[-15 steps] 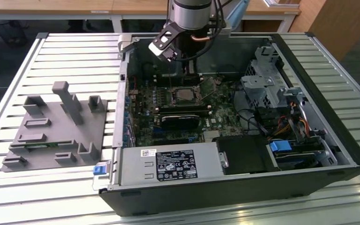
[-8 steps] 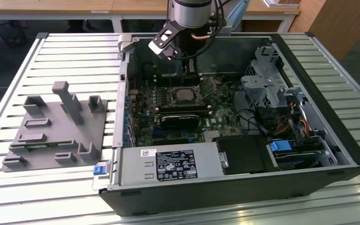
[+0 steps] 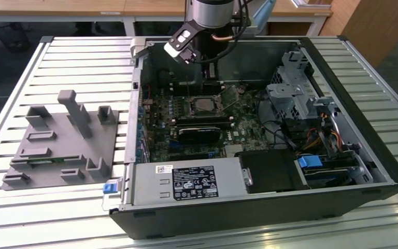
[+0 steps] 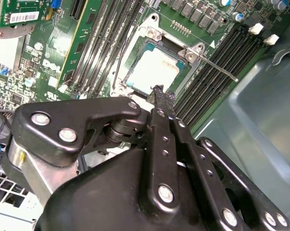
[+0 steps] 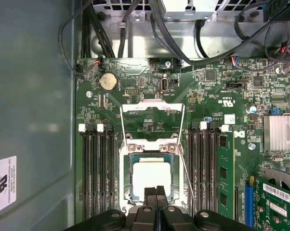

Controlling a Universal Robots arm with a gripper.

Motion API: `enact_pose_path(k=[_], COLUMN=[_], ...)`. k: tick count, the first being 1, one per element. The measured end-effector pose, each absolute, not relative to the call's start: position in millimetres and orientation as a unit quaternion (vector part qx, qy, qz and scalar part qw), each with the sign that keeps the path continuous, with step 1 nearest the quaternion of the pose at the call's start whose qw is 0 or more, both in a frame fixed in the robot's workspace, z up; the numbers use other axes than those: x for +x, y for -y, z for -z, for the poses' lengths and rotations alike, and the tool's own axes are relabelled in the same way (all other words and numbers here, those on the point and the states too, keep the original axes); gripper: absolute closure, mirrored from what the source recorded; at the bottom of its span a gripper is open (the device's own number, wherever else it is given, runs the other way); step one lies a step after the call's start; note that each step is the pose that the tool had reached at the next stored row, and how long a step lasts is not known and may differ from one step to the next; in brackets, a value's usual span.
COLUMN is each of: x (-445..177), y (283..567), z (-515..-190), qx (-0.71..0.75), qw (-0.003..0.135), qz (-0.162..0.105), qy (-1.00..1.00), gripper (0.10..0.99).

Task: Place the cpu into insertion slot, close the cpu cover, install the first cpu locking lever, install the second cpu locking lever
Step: 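Close the cpu cover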

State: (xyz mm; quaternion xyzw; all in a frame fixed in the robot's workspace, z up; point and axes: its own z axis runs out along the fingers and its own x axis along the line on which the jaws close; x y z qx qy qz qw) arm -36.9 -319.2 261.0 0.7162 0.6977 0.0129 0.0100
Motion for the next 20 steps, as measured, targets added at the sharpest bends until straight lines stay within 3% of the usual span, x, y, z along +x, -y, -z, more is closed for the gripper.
enact_pose_path(k=[20], x=[-37], y=[319], z=[-280], qx=[0.716], qw=[0.01], qz=[-0.013], qy=[-0.698], gripper=[0.965])
